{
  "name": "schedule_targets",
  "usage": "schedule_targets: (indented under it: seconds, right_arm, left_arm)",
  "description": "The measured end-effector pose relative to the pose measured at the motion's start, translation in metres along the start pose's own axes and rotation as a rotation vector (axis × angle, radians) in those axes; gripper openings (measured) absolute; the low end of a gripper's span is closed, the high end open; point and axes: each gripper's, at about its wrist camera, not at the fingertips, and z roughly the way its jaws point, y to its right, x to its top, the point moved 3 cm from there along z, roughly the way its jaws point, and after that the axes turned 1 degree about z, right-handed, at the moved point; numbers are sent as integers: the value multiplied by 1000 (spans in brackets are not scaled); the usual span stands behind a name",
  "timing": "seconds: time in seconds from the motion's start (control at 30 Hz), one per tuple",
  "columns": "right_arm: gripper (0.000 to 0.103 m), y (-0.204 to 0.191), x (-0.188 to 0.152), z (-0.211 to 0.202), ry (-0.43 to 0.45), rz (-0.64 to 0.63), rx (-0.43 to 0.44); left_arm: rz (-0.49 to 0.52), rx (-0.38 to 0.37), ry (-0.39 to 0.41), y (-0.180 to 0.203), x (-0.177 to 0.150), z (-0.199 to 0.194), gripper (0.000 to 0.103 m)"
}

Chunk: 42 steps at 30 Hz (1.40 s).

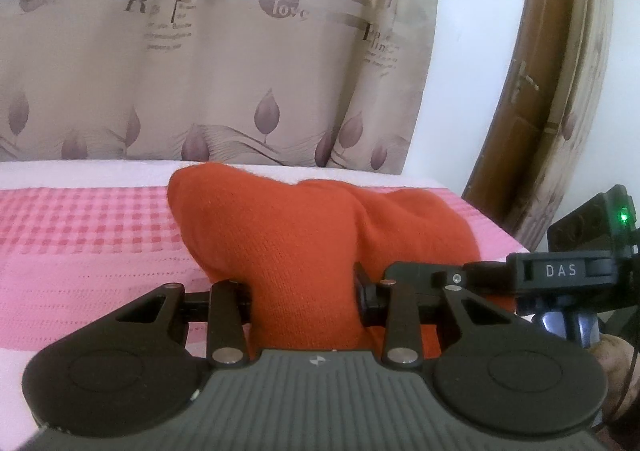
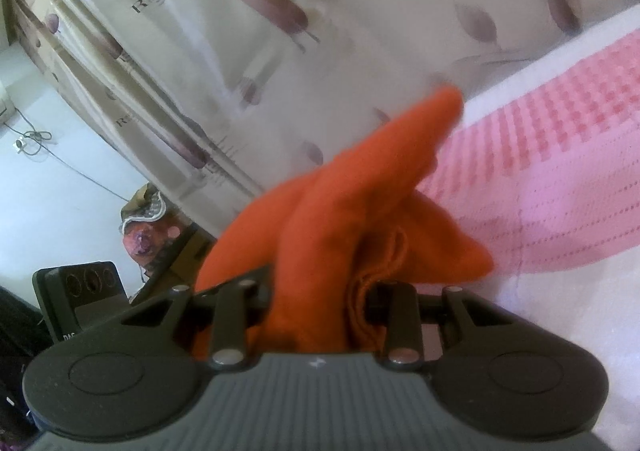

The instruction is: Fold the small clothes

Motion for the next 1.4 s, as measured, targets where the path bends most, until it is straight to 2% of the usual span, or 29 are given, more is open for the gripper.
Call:
schedule_targets:
  seconds: [0.4,0.9,1.0,1.1,1.17,1.27,1.33,1.4]
  right_arm:
    - [34,5,-26,7,-28,37,-3]
    - [35,24,-44,22,-66,58,-36]
    - [36,32,-46,23,-73,58,-61]
    - [38,36,-49,23,-79,32,-103]
    - [40,37,-52,22,-77,11,-137]
    - [48,32,-58,22,-82,-68,-231]
    - [67,26,-65,21,-72,-135,-312]
    - [72,21,-72,18,-48,-178,-359]
  left_arm:
    - [-23,32,-22,-10,-26,-5,38]
    - [-65,65,-70,-26,-51,8,40]
    - [-79,75,-80,-30,-58,12,46]
    - [-89,110,-83,-34,-64,15,64]
    - [-88,135,-80,-37,-68,15,83]
    - [-86,183,-63,-41,-71,14,103]
    - [-74,204,-47,-41,-73,13,103]
    - [-67,221,-52,-42,-75,14,103]
